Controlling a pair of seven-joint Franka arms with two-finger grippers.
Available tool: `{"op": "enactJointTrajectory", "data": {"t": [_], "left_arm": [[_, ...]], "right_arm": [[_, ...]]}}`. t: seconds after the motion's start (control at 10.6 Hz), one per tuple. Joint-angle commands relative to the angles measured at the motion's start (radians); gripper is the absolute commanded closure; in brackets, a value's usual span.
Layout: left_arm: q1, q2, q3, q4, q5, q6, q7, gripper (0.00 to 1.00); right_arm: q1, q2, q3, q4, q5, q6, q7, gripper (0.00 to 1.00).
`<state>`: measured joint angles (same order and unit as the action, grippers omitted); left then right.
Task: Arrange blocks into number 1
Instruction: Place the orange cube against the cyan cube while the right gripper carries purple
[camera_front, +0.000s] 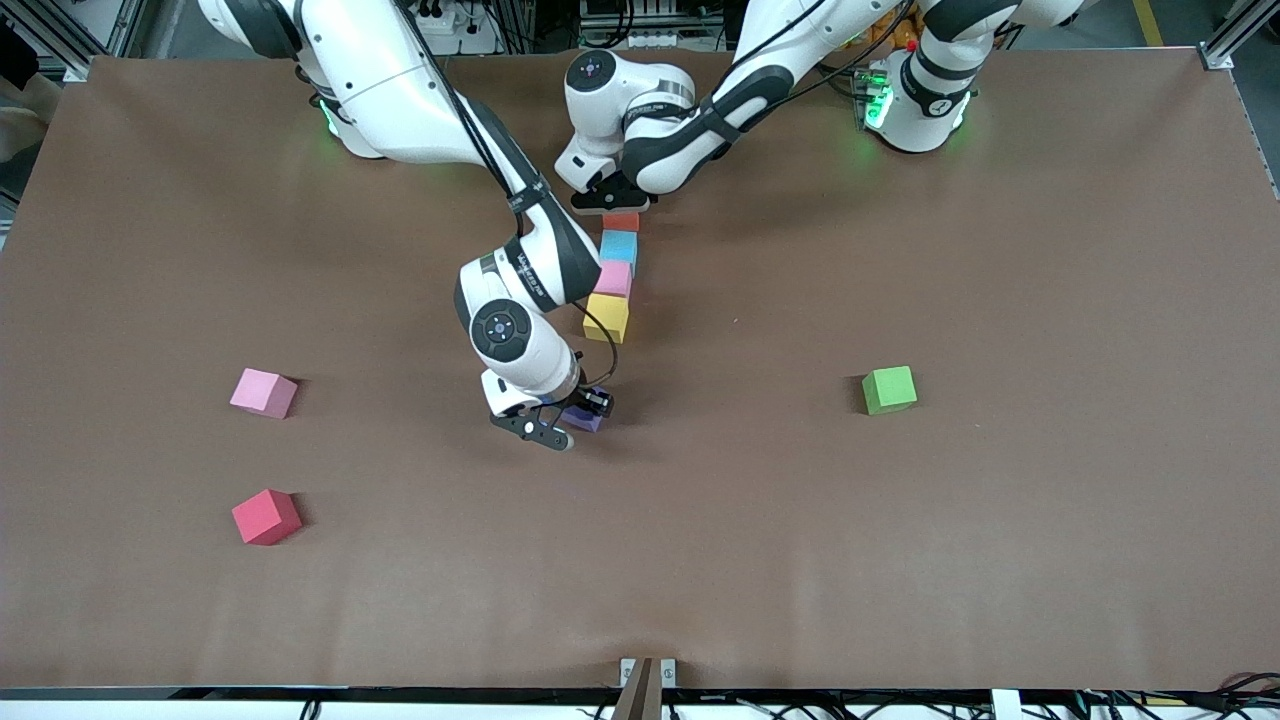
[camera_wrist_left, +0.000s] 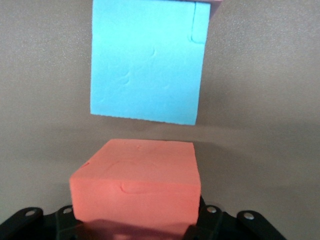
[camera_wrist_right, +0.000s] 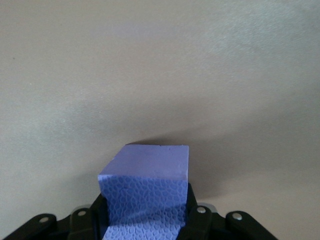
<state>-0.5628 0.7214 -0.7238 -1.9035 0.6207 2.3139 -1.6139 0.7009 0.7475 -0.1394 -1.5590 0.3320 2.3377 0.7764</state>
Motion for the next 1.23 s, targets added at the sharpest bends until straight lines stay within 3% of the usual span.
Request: {"op": "enactJointTrajectory", "data": {"t": [0.0, 0.28, 1.13], "left_arm": [[-0.015, 0.004, 0.010, 0.027, -0.019, -0.021, 0.019, 1.00], [-0.017, 0.012, 0.012, 0.027, -0.019, -0.021, 0.017, 1.00], [-0.026, 0.020, 0.040, 0.044, -0.016, -0.021, 0.028, 1.00]], "right_arm": [[-0.047, -0.080, 0.030, -0.088, 0.009, -0.005, -0.032, 0.45], [0.004, -0.076, 0.031, -0.095, 0.010, -0.005, -0.042, 0.45], [0.026, -0.131, 0.057, -0.186, 0.010, 0.002, -0.049, 0.45]]}}
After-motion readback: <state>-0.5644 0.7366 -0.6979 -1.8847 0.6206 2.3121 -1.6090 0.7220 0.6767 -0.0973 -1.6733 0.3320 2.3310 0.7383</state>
